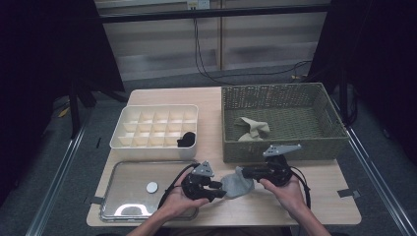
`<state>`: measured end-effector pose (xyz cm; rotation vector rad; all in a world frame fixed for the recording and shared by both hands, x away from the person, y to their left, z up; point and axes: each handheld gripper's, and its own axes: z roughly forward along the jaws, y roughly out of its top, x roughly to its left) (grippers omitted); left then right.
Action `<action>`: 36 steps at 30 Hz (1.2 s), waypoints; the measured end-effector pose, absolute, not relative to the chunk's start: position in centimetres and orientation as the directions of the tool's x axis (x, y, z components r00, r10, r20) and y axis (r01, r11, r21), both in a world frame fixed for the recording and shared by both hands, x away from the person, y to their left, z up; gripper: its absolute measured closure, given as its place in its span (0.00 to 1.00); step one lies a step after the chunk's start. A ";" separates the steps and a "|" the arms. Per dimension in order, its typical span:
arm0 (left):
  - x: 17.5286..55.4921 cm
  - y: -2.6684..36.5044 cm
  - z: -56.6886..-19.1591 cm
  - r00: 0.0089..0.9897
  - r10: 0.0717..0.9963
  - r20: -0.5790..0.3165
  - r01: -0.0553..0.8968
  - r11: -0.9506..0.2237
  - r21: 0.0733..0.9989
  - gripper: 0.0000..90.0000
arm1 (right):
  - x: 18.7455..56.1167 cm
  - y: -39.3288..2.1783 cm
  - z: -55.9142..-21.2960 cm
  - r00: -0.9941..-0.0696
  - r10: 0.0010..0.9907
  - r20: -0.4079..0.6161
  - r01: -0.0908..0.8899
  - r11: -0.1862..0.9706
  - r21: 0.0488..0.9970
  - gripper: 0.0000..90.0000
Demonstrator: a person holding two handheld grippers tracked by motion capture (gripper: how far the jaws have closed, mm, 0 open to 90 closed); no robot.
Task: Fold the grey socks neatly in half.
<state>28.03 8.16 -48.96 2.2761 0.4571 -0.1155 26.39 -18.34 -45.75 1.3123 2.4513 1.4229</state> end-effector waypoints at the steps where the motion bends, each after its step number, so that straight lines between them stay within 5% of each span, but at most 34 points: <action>1: 28.0 8.1 -49.0 0.931 0.288 -0.224 0.359 -0.617 0.700 0.69 | 26.5 -18.0 -45.7 -0.651 0.664 0.368 0.652 0.240 0.720 0.95; 16: 28.2 8.2 -49.5 0.928 0.291 -0.234 0.369 -0.627 0.686 0.68 | 27.1 -13.9 -48.1 -0.690 0.621 0.372 0.660 0.327 0.677 0.94; 26: 28.3 8.8 -49.0 0.922 0.297 -0.247 0.382 -0.604 0.700 0.68 | 26.6 -14.6 -47.2 -0.708 0.598 0.376 0.633 0.302 0.713 0.75; 36: 28.4 8.9 -49.0 0.924 0.297 -0.241 0.377 -0.608 0.699 0.68 | 26.2 -15.1 -47.9 -0.704 0.608 0.368 0.645 0.330 0.690 0.82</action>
